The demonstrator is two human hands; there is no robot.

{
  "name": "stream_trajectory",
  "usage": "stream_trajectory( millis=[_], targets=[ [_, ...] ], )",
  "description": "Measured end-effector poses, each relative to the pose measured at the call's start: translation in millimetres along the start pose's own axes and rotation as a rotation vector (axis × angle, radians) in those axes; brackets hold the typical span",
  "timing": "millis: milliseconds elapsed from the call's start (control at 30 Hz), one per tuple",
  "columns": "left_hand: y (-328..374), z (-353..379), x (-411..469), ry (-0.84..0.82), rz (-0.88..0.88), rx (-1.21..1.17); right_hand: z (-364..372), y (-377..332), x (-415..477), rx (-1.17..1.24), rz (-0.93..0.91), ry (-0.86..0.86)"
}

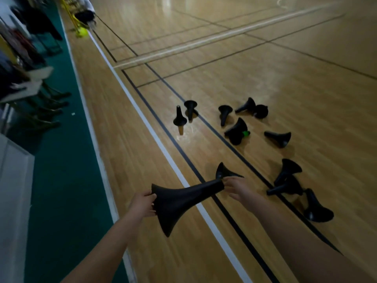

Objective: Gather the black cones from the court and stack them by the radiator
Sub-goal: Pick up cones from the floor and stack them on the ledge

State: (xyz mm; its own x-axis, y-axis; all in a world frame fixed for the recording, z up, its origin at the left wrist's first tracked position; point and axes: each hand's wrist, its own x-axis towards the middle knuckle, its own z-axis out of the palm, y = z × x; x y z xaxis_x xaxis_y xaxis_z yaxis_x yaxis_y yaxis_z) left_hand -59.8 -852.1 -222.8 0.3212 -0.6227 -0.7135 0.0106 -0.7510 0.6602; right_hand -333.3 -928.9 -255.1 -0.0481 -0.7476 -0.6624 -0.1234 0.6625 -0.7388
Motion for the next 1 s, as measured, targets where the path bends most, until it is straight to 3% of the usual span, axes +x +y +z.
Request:
stream_trajectory(
  millis=[467,733,1000],
  targets=[
    [48,-85,-98,0.112,0.253,0.042,33,-85,-106,-0.3,-0.258,-0.112],
    [18,-128,-149,0.188,0.299,0.007,68,-89,-131,-0.457,-0.298,-0.311],
    [-38,-143,-204,0.404,0.279,-0.029,111,-81,-143,-0.5,-0.329,-0.552]
  ],
)
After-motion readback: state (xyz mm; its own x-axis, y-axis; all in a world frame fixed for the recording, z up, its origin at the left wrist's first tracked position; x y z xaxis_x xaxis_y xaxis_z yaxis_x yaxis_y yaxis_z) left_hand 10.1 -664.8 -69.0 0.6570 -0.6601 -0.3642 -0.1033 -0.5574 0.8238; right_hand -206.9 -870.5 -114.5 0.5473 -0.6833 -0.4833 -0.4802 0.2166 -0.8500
